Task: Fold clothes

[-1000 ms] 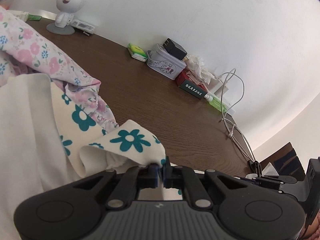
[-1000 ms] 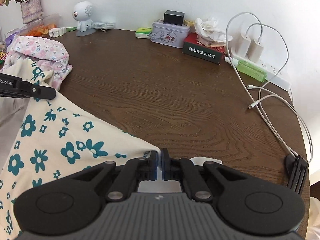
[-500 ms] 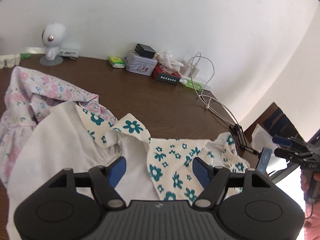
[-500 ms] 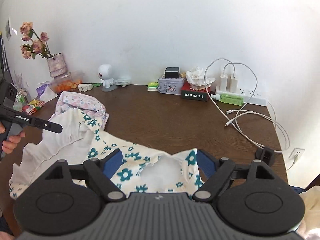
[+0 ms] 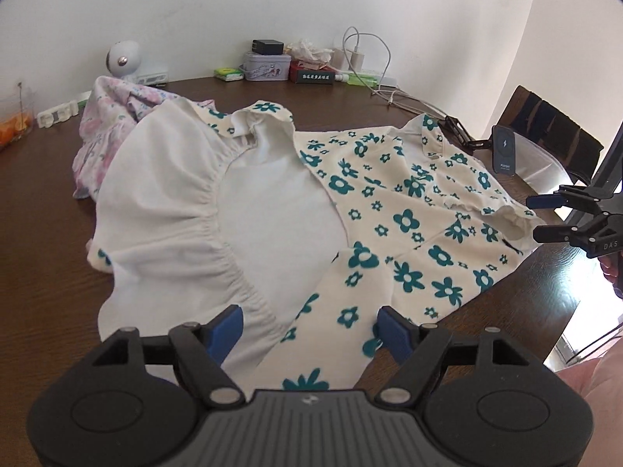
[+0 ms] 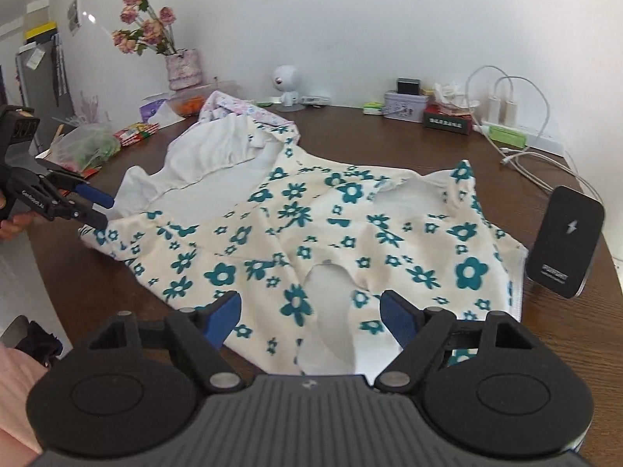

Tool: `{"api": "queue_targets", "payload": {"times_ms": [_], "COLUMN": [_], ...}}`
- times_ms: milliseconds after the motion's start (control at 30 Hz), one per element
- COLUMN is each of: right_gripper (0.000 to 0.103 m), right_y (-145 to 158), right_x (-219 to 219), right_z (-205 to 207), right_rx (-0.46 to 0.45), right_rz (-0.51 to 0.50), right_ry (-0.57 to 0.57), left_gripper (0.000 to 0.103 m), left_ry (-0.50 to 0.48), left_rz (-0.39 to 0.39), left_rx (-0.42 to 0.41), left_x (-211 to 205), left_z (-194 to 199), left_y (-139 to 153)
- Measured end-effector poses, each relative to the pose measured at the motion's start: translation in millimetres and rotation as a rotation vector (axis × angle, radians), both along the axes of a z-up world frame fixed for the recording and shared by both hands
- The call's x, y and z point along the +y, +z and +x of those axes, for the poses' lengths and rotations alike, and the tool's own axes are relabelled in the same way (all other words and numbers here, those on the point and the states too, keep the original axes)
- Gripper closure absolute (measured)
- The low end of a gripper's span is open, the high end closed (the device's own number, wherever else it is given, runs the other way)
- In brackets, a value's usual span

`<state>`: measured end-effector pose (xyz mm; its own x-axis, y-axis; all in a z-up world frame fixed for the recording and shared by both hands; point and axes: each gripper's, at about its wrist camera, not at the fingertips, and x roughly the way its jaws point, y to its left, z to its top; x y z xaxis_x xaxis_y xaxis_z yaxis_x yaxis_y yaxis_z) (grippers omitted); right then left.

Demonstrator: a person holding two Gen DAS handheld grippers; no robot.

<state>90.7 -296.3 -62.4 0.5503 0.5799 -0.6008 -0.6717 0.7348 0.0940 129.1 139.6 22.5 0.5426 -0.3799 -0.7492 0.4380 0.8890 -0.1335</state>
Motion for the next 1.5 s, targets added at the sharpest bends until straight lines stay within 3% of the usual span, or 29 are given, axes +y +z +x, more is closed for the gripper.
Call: {"api": "queue_targets", "payload": {"times_ms": [200, 433, 500, 633, 667, 700, 900, 1067, 1133, 1200, 1233, 1267, 1400, 1500], "right_gripper": [0.026, 0.037, 0.038, 0.039, 0.04, 0.04, 0.047, 0.049, 0.049, 0.048, 0.048, 0.048, 0.048, 0.049], "right_y": [-15, -30, -32, -36, -37, -38, -39, -39, -37, -31, -25, -18, 9, 7], "right_x": [36, 41, 35, 32, 33, 33, 30, 29, 29, 24, 20, 17, 11, 25], "right_z": [-1, 2, 4, 6, 5, 5, 4, 2, 1, 4, 5, 7, 23, 38], "right_rx": [0.016, 0.048, 0.068, 0.093, 0.095, 0.097, 0.096, 0.091, 0.093, 0.112, 0.11, 0.101, 0.025, -0.008], "right_rz": [-0.031, -0.067, -0.054, -0.053, -0.059, -0.065, -0.09, -0.108, -0.112, -0.082, -0.06, -0.041, -0.042, -0.151], "right_ry": [0.072, 0.024, 0.0, -0.02, -0.02, -0.021, -0.017, -0.004, -0.002, -0.008, -0.012, -0.014, -0.042, -0.04], "left_gripper": [0.029, 0.038, 0.058, 0.077, 0.093, 0.099, 0.1, 0.1, 0.094, 0.079, 0.059, 0.048, 0.046, 0.048], "left_ry": [0.06, 0.048, 0.062, 0.096, 0.102, 0.11, 0.152, 0.195, 0.186, 0.183, 0.182, 0.18, 0.155, 0.099], "left_rz": [0.034, -0.044, -0.055, -0.084, -0.086, -0.087, -0.015, 0.032, 0.043, 0.047, 0.048, 0.05, 0.029, -0.005], "left_rx": [0.014, 0.042, 0.056, 0.082, 0.088, 0.094, 0.047, 0.076, 0.069, 0.026, 0.004, -0.018, -0.093, -0.108], "left_x": [23, 38, 41, 49, 50, 50, 49, 50, 43, 35, 31, 27, 4, -31], "left_z": [-9, -10, -7, -2, -1, 0, -1, 4, 3, 2, 2, 2, 6, 18], "left_y": [-11, -18, -21, -26, -26, -26, -12, -17, -14, 0, 7, 14, 38, 42]}}
